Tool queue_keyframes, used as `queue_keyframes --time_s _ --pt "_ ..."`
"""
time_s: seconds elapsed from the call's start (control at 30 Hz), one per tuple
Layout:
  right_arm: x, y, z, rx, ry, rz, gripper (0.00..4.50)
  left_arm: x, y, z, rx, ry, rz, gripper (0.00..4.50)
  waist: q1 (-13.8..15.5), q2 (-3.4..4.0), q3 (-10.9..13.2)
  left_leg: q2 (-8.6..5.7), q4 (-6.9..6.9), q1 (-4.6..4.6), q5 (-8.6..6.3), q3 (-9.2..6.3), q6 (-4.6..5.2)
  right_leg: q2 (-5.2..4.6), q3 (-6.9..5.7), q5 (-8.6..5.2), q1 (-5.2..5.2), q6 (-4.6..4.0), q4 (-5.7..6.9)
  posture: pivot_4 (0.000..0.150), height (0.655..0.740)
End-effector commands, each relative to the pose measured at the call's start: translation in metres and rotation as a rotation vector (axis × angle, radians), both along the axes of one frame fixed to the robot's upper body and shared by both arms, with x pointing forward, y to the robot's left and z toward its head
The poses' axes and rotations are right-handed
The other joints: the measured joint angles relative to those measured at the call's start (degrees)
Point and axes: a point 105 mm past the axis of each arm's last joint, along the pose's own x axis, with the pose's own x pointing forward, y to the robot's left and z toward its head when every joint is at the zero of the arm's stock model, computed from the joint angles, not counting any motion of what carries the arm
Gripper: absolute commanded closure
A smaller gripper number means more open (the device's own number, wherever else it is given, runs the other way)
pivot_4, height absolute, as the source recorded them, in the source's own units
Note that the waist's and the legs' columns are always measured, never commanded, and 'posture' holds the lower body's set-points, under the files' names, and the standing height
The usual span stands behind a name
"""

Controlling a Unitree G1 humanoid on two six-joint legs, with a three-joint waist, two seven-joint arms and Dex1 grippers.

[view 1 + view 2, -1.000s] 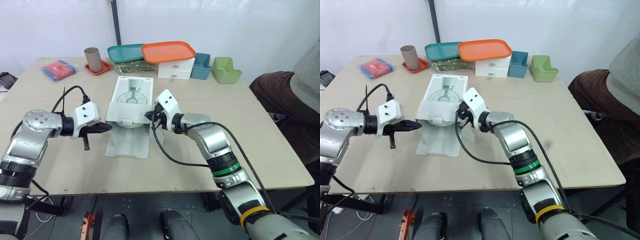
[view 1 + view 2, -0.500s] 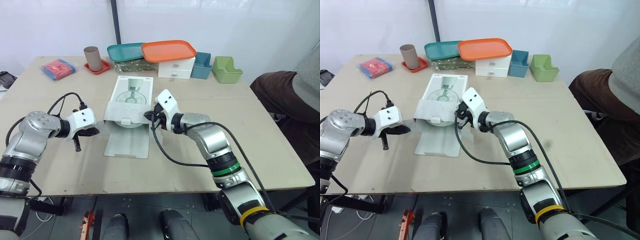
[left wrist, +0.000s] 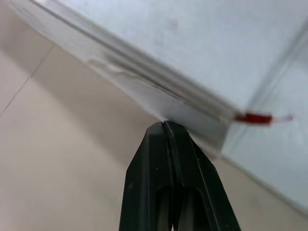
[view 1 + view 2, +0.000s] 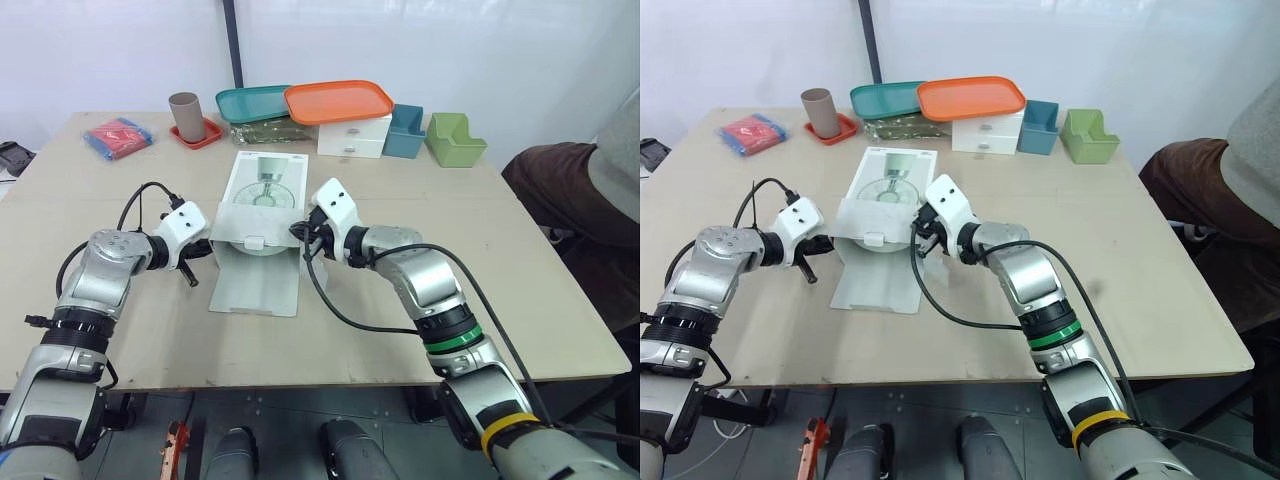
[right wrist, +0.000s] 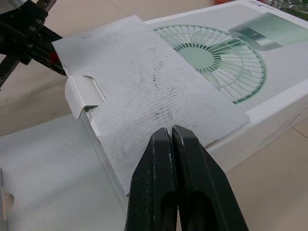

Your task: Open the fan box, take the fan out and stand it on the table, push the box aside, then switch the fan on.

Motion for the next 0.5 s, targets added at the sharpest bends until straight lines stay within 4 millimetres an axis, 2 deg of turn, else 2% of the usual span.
queue_keyframes --time_s 0.03,0.1,0.23,0.5 --pt "-0.004 0.003 -0.001 -0.011 0.001 0.02 4.4 0.006 -0.006 0.03 -0.121 -0.074 0.019 4.5 0.04 0.0 0.0 0.0 0.0 0.0 0.0 -0.01 0.0 0.0 0.0 0.0 0.0 0.0 0.01 0.15 0.74" --pt "-0.004 0.003 -0.001 -0.012 0.002 0.02 4.4 0.006 -0.007 0.032 -0.166 -0.064 0.03 4.5 0.04 0.0 0.0 -0.02 0.01 0.0 0.0 -0.02 0.0 -0.01 0.0 0.0 0.01 0.01 0.01 0.15 0.74" --pt "-0.004 0.003 0.0 -0.012 0.0 0.024 4.4 0.001 -0.004 0.023 -0.132 -0.047 0.028 4.5 0.04 0.0 0.0 -0.03 0.01 0.0 0.0 -0.03 0.0 -0.01 0.0 0.0 0.02 0.03 0.0 0.15 0.74" --pt "-0.004 0.004 0.002 -0.013 -0.005 0.025 4.4 -0.007 -0.001 0.021 -0.142 -0.039 0.033 4.5 0.03 0.0 0.0 -0.03 0.01 0.0 0.0 -0.03 0.0 -0.01 0.0 -0.01 0.02 0.03 0.0 0.15 0.74"
